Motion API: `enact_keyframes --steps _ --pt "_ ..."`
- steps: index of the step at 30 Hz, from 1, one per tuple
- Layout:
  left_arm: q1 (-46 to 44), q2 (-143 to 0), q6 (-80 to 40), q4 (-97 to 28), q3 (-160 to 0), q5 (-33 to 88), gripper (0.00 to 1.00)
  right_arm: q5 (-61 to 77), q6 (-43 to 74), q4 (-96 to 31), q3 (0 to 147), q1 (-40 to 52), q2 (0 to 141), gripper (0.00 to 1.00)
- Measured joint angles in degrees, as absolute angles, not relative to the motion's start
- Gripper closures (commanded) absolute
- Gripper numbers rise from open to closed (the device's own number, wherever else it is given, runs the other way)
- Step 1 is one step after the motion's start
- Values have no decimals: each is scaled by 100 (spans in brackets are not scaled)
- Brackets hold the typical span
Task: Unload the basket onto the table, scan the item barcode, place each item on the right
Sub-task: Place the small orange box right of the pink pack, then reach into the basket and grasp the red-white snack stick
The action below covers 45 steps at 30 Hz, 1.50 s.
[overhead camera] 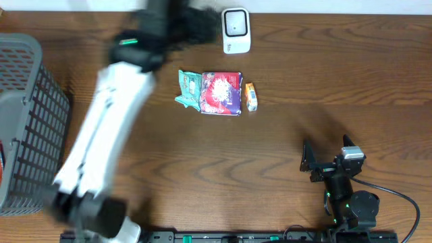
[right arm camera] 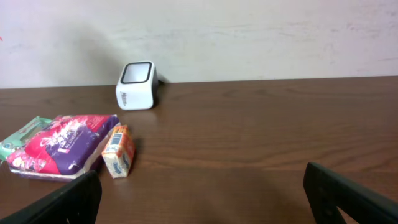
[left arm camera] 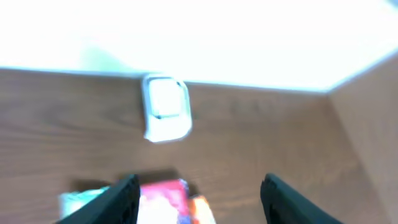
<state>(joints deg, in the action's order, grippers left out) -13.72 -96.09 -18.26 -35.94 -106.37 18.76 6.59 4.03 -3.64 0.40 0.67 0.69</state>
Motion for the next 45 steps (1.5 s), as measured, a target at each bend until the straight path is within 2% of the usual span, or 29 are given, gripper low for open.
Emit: enact_keyframes --steps 3,5,11,19,32,38,45 --pt "-537 -8895 -1833 -4099 -10645 1745 7 659 403 -364 40 67 69 1" --pt "49 -8534 -1857 -4510 -10650 1529 2 661 405 -364 40 67 69 1" --pt "1581 -8093 -1872 -5428 -10650 469 0 659 405 -364 40 67 69 1" --pt "2978 -8536 -1999 -5533 -10648 -801 0 659 403 -364 40 67 69 1" --pt "3972 -10694 -1317 -5507 -10641 -1243 2 659 403 -364 40 67 69 1" --pt "4202 -11262 -633 -5472 -10641 -1647 2 661 403 -364 40 67 69 1" --pt "4622 -11891 -399 -5376 -10641 -2056 2 659 403 -364 40 67 69 1"
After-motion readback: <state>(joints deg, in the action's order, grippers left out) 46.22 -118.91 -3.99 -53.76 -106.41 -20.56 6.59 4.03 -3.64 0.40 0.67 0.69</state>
